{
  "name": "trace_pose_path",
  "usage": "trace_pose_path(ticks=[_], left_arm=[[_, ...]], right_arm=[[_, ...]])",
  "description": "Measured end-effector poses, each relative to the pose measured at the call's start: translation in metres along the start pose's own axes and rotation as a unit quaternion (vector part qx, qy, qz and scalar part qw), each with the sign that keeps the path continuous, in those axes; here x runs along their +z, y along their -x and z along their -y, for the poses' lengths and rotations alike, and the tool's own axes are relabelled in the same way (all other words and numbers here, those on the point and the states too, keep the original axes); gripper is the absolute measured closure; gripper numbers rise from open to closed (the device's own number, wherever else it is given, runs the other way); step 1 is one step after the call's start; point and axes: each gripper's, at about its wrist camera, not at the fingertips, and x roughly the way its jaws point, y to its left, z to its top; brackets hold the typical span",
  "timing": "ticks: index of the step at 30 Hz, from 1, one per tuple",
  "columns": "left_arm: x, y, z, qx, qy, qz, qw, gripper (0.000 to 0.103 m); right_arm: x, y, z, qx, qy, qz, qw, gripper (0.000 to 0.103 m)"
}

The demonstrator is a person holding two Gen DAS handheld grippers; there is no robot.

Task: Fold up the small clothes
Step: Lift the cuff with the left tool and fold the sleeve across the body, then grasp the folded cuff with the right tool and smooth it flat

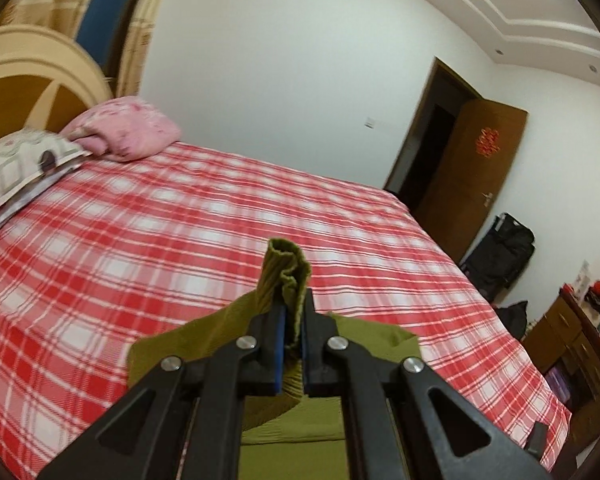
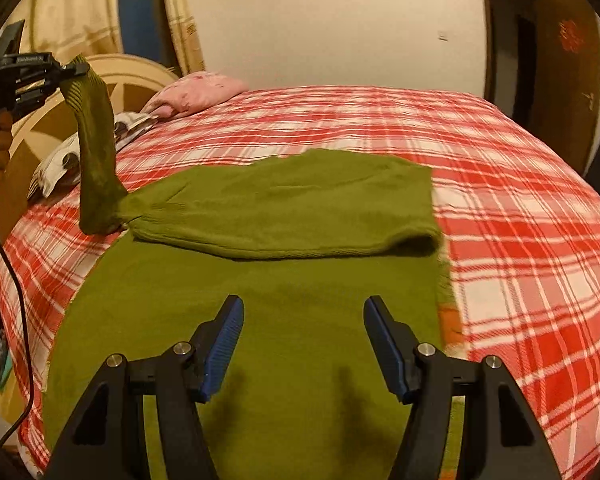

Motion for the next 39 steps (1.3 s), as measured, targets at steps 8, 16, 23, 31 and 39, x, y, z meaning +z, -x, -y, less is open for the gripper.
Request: trace_pose_path(ticks=[8,16,23,31,39], left_arm=[[-0.004,-0.044,0.06,-0.022,-0.029,-0.027,0.999,0.097],[-0.028,-0.095,0.1,-0.023,-0.045,-0.067,0.9964,0.097],[-0.063,-0.119,0.124,0.001,-0.084,-0.081,0.9931,0.048],[-0.1,-0.087,0.102,0.069,-0.209,-0.06,0.9735,0.028],[-0.124,-0.069,-0.037,0.203,-0.207,-0.109,0.9509,0.028]], right_arm=[[-0.011,0.007,0.026,-0.013,-0.024,0.01,1.0,0.04],[-0.014,0.006,0.027,-0.006,-0.037,0.007,0.999,0.039],[-0.023,-0.005,0.024,-0.005,-0.03,-0.009,0.999,0.039],[-0.029,-0.013,0.026,-0.015,-0.029,-0.02,0.999,0.039],[0.001,-0.009,0.045,0.021,-0.066,-0.013,0.998,0.039]])
